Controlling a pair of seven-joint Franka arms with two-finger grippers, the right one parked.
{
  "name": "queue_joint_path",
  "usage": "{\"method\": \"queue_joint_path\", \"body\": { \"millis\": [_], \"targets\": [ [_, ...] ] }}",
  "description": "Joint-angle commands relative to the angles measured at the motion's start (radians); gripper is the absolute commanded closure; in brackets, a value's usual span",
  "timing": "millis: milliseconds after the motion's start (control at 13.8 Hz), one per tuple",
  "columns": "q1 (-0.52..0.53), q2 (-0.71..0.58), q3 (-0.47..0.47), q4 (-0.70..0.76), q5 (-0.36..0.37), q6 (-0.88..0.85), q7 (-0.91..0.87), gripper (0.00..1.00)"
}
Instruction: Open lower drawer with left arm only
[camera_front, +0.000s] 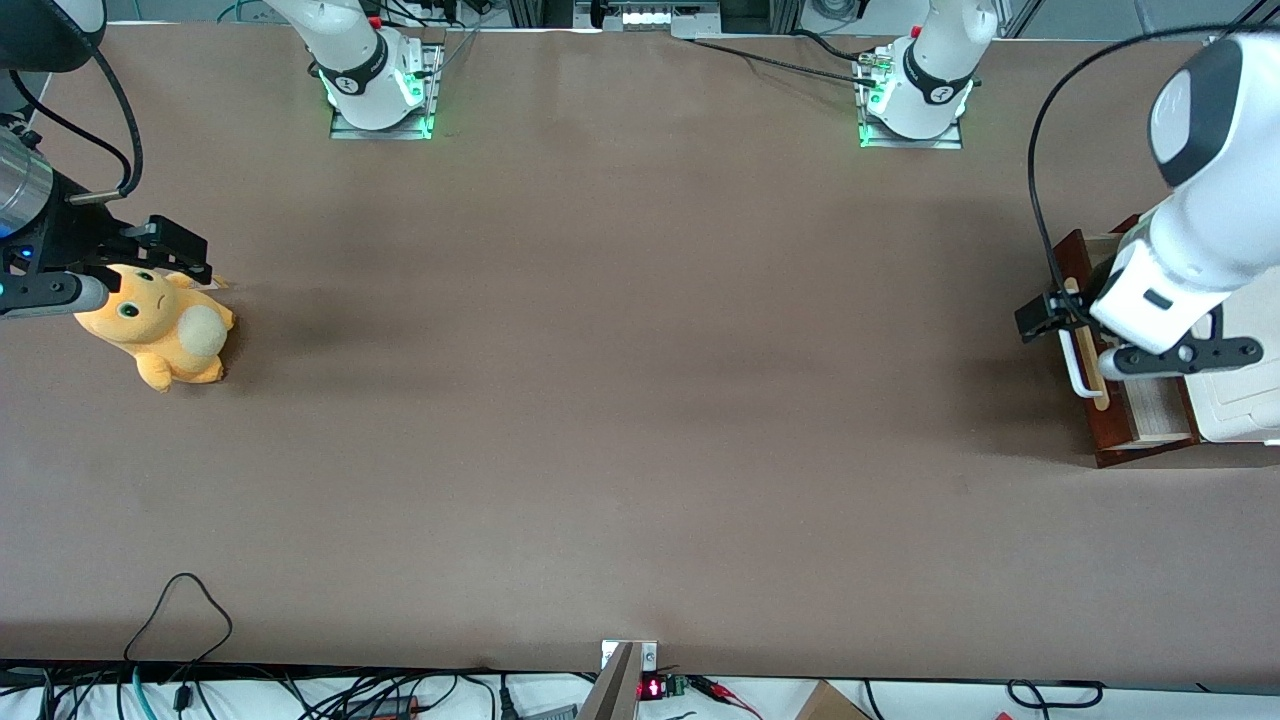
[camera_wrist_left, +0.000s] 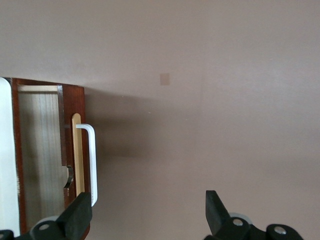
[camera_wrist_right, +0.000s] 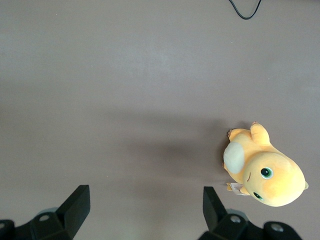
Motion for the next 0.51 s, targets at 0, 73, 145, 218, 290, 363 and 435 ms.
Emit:
{"method": "queue_joint_path", "body": {
  "millis": [0, 73, 145, 218, 290, 363, 435],
  "targets": [
    [-0.007, -0.046, 0.01, -0.022, -0.064, -0.01, 0.046, 0.0],
    [-0.007, -0.046, 0.025, -0.02, -0.078, -0.012, 0.048, 0.0],
    [-0.008, -0.046, 0.028, -0.019, -0.076, -0.018, 0.052, 0.0],
    [-0.008, -0.046, 0.028, -0.019, -0.078, -0.019, 0.067, 0.0],
    [-0.008, -0.046, 0.03, -0.017, -0.078, -0.019, 0.074, 0.0],
    [-0.008, -0.046, 0.03, -0.014, -0.078, -0.019, 0.074, 0.0],
    [-0.01, -0.046, 0.03, -0.011, -0.078, -0.024, 0.072, 0.0]
  ]
}}
